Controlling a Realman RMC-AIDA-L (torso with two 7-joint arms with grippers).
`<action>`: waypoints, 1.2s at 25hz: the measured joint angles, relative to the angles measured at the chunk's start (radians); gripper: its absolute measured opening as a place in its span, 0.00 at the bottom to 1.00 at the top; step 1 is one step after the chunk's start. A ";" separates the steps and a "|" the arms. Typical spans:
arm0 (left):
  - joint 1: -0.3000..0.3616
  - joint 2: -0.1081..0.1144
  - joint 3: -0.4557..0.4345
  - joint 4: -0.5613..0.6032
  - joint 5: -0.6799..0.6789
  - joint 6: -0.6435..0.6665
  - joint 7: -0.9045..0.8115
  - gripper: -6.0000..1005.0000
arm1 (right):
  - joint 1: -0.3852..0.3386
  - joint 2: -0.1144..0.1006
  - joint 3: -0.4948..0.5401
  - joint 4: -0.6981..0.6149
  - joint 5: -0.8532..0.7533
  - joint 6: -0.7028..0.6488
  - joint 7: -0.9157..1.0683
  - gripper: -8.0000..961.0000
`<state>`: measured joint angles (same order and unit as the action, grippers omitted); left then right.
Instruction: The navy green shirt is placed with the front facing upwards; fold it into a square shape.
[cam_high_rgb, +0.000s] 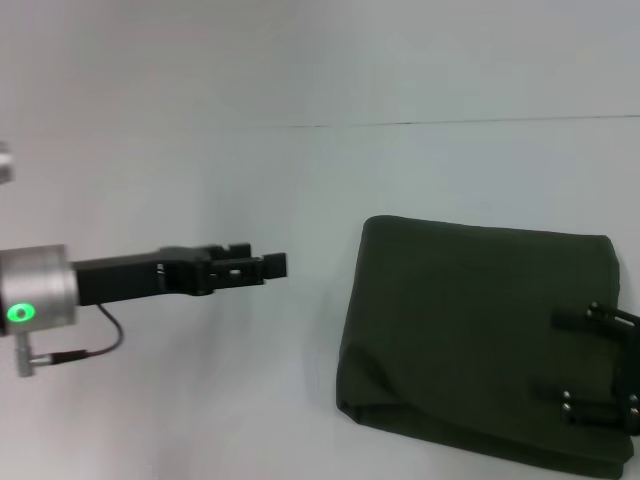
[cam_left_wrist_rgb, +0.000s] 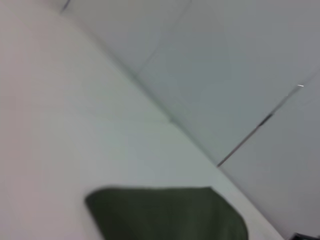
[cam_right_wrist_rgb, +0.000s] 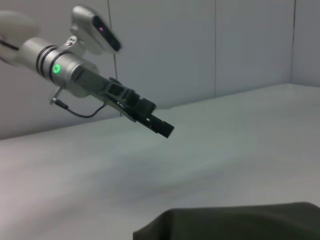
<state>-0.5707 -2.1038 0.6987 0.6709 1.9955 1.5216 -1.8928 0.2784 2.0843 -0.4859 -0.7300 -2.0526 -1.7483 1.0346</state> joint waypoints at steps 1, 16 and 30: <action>-0.007 -0.002 0.029 -0.007 0.000 -0.029 -0.052 0.90 | -0.006 0.000 0.003 -0.008 -0.008 -0.005 0.000 0.96; -0.114 -0.005 0.306 -0.142 0.001 -0.269 -0.414 0.90 | -0.027 -0.014 0.010 -0.022 -0.035 -0.005 -0.001 0.96; -0.164 -0.027 0.379 -0.185 0.026 -0.312 -0.431 0.90 | -0.016 -0.014 0.033 -0.048 -0.035 -0.012 0.025 0.96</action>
<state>-0.7345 -2.1306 1.0774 0.4859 2.0216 1.2100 -2.3243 0.2622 2.0707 -0.4527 -0.7779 -2.0879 -1.7599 1.0596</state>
